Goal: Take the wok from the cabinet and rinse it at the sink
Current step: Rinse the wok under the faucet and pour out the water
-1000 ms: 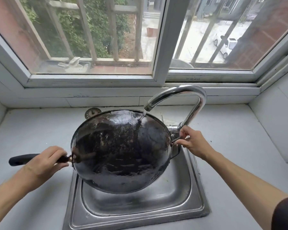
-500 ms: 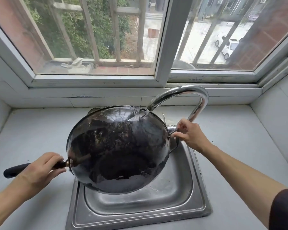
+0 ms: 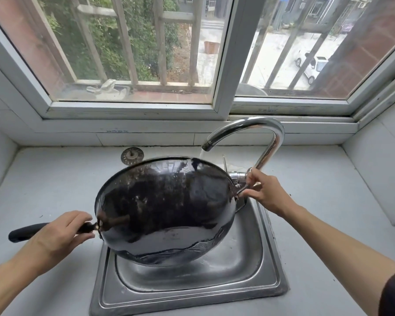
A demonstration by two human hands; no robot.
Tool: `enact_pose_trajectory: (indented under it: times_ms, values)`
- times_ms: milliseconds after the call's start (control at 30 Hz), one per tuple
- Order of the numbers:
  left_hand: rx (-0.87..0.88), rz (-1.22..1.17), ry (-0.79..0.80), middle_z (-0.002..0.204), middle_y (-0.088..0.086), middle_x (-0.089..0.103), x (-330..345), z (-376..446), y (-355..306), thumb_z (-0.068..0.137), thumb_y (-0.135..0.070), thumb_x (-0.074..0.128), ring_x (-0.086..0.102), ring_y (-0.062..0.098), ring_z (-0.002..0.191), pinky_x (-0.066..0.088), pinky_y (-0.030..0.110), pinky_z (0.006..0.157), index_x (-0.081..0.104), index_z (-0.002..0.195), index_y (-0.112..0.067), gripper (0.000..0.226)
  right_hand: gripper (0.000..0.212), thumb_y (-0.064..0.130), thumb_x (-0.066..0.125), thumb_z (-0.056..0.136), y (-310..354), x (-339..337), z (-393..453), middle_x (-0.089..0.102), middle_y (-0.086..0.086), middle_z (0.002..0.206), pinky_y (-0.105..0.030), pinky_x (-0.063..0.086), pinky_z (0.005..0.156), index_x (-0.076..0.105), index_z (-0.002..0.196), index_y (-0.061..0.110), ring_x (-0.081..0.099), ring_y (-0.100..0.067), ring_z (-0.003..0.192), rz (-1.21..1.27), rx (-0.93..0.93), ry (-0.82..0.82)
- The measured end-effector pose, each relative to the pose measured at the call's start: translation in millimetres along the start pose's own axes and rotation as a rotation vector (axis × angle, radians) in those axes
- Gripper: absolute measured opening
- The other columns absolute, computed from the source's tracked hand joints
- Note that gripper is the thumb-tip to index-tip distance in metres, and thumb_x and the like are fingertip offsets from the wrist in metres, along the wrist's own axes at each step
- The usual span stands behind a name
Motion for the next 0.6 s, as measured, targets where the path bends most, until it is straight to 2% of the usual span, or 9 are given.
enact_pose_trajectory:
  times_ms: [67, 133, 200, 300, 400, 467, 533, 600]
  values:
    - [0.008, 0.012, 0.029, 0.084, -0.005, 0.058, 2.1, -1.6, -7.5, 0.086, -0.051, 0.047, 0.058, 0.02, 0.069, 0.053, 0.033, 0.057, 0.061, 0.098, -0.013, 0.042, 0.041, 0.032, 0.087, 0.068, -1.3, -1.1, -8.5, 0.068, -0.005, 0.075, -0.042, 0.057, 0.067, 0.047, 0.076, 0.03, 0.068, -0.026, 0.07, -0.015, -0.007, 0.019]
    - [0.026, 0.021, 0.052, 0.078, -0.005, 0.059, 0.3, -1.5, -18.6, 0.085, -0.05, 0.046, 0.06, 0.022, 0.064, 0.051, 0.033, 0.052, 0.062, 0.093, -0.013, 0.041, 0.041, 0.022, 0.087, 0.07, 0.7, -3.2, -17.7, 0.068, -0.004, 0.079, -0.044, 0.058, 0.072, 0.048, 0.078, 0.031, 0.07, -0.022, 0.074, -0.065, -0.036, 0.06]
    - [0.032, 0.03, 0.042, 0.073, -0.006, 0.057, -8.4, -0.7, -29.3, 0.088, -0.052, 0.041, 0.06, 0.023, 0.057, 0.046, 0.03, 0.045, 0.06, 0.086, -0.017, 0.04, 0.034, 0.027, 0.085, 0.073, 12.2, -4.4, -29.7, 0.066, 0.002, 0.083, -0.04, 0.057, 0.073, 0.052, 0.083, 0.026, 0.067, -0.018, 0.076, -0.156, -0.144, 0.104]
    - [0.069, 0.09, 0.015, 0.069, -0.005, 0.058, -21.1, 1.7, -47.7, 0.096, -0.059, 0.019, 0.06, 0.023, 0.051, 0.04, 0.027, 0.037, 0.056, 0.081, -0.019, 0.057, 0.03, 0.041, 0.073, 0.081, 38.7, -5.2, -54.2, 0.056, 0.006, 0.086, -0.036, 0.052, 0.065, 0.063, 0.09, 0.014, 0.055, -0.017, 0.07, -0.335, -0.404, 0.125]
    - [0.07, 0.125, 0.029, 0.073, -0.003, 0.063, -25.0, 2.4, -55.8, 0.096, -0.06, 0.009, 0.062, 0.025, 0.052, 0.042, 0.03, 0.035, 0.062, 0.087, -0.02, 0.067, 0.037, 0.048, 0.061, 0.087, 46.7, -5.4, -70.2, 0.053, -0.001, 0.088, -0.039, 0.05, 0.058, 0.068, 0.086, 0.012, 0.053, -0.023, 0.066, -0.467, -0.475, 0.15]
    - [0.079, 0.207, 0.038, 0.077, -0.001, 0.066, -25.9, 5.7, -59.0, 0.095, -0.06, 0.013, 0.064, 0.027, 0.055, 0.044, 0.031, 0.038, 0.067, 0.088, -0.016, 0.07, 0.041, 0.052, 0.057, 0.088, 47.4, -6.2, -76.9, 0.054, -0.004, 0.09, -0.04, 0.051, 0.059, 0.065, 0.082, 0.012, 0.057, -0.026, 0.067, -0.509, -0.468, 0.169]
    - [0.088, 0.287, 0.068, 0.078, 0.001, 0.066, -25.0, 9.2, -62.2, 0.087, -0.057, 0.033, 0.065, 0.028, 0.059, 0.047, 0.034, 0.042, 0.069, 0.086, -0.014, 0.056, 0.034, 0.052, 0.058, 0.087, 46.8, -7.8, -84.2, 0.056, -0.006, 0.094, -0.041, 0.053, 0.062, 0.061, 0.08, 0.019, 0.063, -0.028, 0.073, -0.516, -0.454, 0.182]
    - [0.099, 0.349, 0.108, 0.078, 0.001, 0.064, -23.7, 10.4, -64.9, 0.076, -0.05, 0.042, 0.065, 0.028, 0.064, 0.045, 0.04, 0.047, 0.069, 0.081, -0.015, 0.044, 0.028, 0.047, 0.065, 0.085, 44.2, -8.9, -91.7, 0.059, -0.007, 0.101, -0.042, 0.053, 0.066, 0.06, 0.077, 0.02, 0.067, -0.031, 0.082, -0.567, -0.451, 0.175]
Point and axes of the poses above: each hand's wrist, its own z-axis towards the middle knuckle, its own x-axis out of the palm, y = z × x, the point moved 10 cm from there along z, towards the middle knuckle
